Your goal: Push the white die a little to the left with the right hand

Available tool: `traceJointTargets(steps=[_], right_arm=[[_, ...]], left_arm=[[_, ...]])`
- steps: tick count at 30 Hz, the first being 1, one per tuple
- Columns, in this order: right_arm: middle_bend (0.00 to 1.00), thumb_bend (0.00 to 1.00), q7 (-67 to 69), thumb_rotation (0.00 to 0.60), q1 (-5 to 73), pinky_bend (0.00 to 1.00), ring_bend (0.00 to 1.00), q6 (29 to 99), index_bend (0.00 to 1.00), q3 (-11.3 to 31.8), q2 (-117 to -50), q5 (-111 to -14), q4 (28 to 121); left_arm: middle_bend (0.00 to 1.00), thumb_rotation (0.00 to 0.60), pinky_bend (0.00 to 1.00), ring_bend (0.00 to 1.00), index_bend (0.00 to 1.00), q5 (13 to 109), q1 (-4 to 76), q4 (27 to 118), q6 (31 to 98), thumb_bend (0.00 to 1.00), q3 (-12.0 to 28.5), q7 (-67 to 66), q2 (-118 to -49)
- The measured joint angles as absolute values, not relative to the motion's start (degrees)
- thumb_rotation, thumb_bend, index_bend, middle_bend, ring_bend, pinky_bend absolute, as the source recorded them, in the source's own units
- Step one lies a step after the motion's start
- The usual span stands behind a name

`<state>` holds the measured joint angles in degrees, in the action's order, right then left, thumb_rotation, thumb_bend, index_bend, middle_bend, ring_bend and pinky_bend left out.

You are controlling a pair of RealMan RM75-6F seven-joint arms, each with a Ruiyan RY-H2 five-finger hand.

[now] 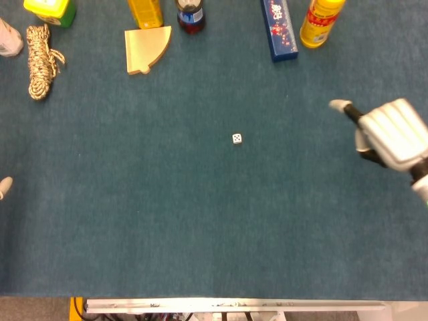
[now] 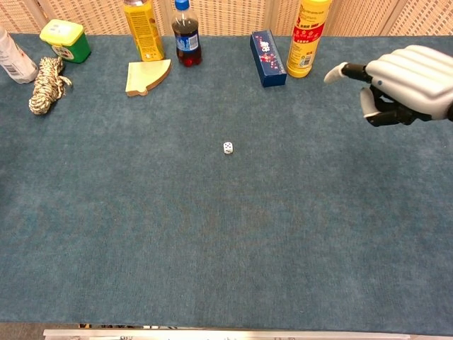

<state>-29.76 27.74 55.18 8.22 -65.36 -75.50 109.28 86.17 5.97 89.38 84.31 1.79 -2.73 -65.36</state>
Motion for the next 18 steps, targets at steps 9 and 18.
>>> traceJointTargets(steps=[9,18], right_arm=[[1.0,0.98,-35.23,0.39,35.0,1.0,1.0,49.46,0.16,8.83,-69.48,-66.66,109.77],[1.0,0.98,-39.6,0.391,41.95,1.0,1.0,46.13,0.16,7.73,-74.89,-56.37,107.45]], left_arm=[[0.1,0.6,0.01,0.06,0.03,86.26,6.11,89.12,84.2,0.16,1.8,-3.5,-65.67],[0.1,0.6,0.01,0.06,0.03,86.14,6.0,88.38,84.16,0.16,1.69,-3.15,-66.01]])
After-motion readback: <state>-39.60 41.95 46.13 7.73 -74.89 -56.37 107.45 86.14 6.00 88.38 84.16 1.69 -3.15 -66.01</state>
